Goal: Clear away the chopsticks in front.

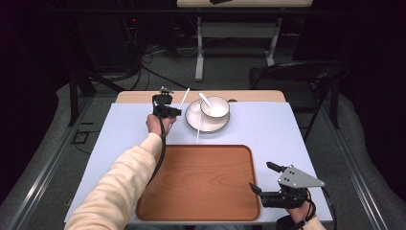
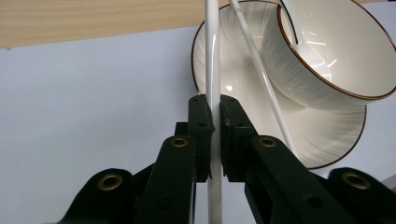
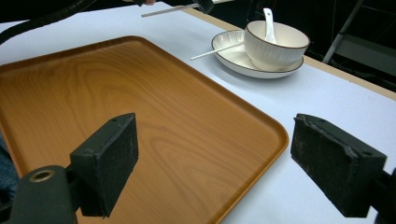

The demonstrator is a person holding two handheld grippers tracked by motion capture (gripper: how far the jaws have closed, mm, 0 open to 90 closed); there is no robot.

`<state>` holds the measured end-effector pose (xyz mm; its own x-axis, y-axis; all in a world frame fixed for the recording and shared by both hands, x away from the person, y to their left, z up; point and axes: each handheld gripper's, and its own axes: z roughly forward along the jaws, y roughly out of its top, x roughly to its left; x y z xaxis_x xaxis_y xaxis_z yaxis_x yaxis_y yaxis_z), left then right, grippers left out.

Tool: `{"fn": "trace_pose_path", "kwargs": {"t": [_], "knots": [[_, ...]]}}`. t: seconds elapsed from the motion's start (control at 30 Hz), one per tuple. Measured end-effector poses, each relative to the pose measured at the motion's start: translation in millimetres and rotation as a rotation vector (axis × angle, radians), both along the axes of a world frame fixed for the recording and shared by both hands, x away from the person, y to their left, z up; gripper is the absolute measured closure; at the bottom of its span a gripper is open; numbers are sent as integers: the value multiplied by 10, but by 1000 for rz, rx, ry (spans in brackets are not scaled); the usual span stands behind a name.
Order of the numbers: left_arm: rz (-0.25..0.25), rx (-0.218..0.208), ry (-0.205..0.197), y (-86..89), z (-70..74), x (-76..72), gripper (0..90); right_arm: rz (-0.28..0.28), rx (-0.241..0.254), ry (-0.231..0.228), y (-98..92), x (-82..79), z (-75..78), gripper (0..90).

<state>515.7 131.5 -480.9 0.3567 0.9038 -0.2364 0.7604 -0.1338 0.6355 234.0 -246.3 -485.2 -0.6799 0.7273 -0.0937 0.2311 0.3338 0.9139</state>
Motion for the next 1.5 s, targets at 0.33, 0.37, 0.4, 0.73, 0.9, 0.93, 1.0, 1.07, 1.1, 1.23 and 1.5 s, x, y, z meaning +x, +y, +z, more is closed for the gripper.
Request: {"fn": "trace_pose_path", "kwargs": {"t": [0.33,0.37,0.4,0.73,0.9,0.93,1.0,1.07,1.1,1.23,1.5], "knots": [[-27,-50,-51,207,166,-319,843,1,0,0,7,7,-2,144],[-32,-54,-52,218,170,-351,843,0,-1,0,6,8,-2,144],[-35,-55,-54,229,171,-381,843,1,-1,0,6,9,-2,144],[-27,-90,-85,342,195,-667,843,0,0,0,13,10,-2,144],[-17,-116,-90,390,198,-792,843,0,0,1,15,8,-1,144],[-15,-124,-98,416,199,-866,843,2,-2,1,16,10,-2,144],[-16,-133,-102,440,194,-940,843,3,-6,2,19,15,-3,144],[-13,-134,-112,464,178,-1014,843,4,-6,0,20,15,-3,144],[-8,-139,-109,480,167,-1050,843,4,-6,0,20,14,-3,144],[6,-148,-111,546,111,-1187,843,4,-6,-2,18,6,0,144],[41,-168,-97,669,-12,-1449,843,4,-6,0,23,13,-1,144]]}}
